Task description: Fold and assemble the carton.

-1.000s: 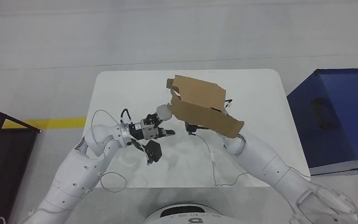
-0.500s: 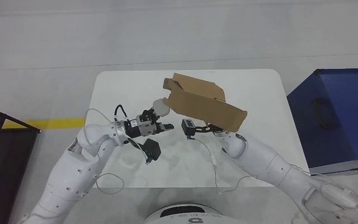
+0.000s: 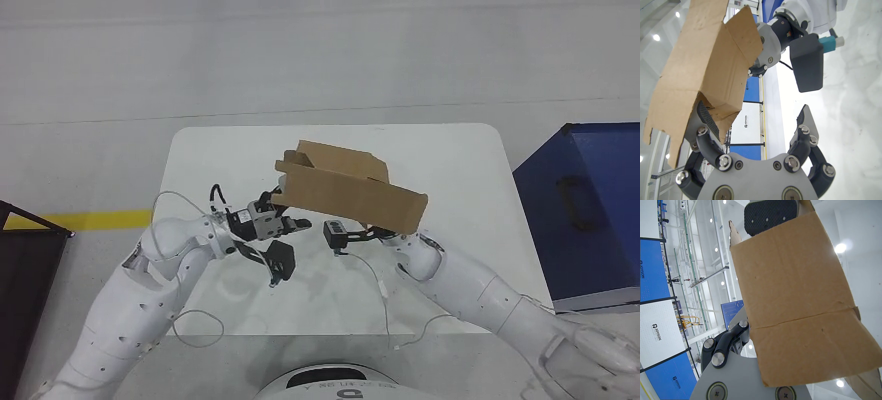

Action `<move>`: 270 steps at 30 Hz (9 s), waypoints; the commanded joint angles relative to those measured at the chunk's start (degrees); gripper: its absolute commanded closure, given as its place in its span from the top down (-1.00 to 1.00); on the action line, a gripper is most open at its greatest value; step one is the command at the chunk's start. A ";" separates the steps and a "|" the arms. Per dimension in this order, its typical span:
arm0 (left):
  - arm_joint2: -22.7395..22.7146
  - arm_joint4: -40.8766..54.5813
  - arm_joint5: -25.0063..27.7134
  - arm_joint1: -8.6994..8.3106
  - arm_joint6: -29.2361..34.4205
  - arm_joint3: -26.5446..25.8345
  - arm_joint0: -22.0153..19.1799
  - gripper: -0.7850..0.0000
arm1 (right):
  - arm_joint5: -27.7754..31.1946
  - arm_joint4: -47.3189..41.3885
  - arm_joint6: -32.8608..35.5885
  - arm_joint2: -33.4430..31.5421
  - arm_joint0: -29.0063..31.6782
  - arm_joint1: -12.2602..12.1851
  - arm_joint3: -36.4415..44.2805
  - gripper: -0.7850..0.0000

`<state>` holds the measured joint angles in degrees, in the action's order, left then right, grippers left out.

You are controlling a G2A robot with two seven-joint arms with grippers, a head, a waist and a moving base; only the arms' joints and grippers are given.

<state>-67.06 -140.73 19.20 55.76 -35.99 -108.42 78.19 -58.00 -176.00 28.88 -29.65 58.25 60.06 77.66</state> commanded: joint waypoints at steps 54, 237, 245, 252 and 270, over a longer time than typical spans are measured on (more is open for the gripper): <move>0.67 -5.95 -3.13 -0.07 9.40 -4.79 0.44 1.00 | 0.00 0.00 8.08 1.25 1.07 -0.05 4.92 -1.00; 0.19 -33.67 19.55 -5.98 -3.96 -19.80 -8.07 1.00 | 0.00 0.00 7.45 2.03 5.35 -0.29 6.70 -1.00; 4.22 -35.27 21.15 -5.83 -4.19 -19.51 -11.05 1.00 | 0.00 0.00 7.46 3.61 4.35 -0.24 5.88 -1.00; 5.70 -33.99 20.92 -5.67 -2.63 -18.84 -12.66 1.00 | 0.00 0.00 8.32 4.84 3.28 0.18 4.81 -1.00; -17.64 -8.79 -1.26 -7.26 -3.97 -11.54 10.79 1.00 | 0.00 0.00 11.86 2.90 4.23 -0.02 6.52 -1.00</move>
<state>-83.97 -150.65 19.56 48.56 -38.76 -120.61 87.41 -57.99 -176.00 40.23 -26.03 61.88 60.01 83.53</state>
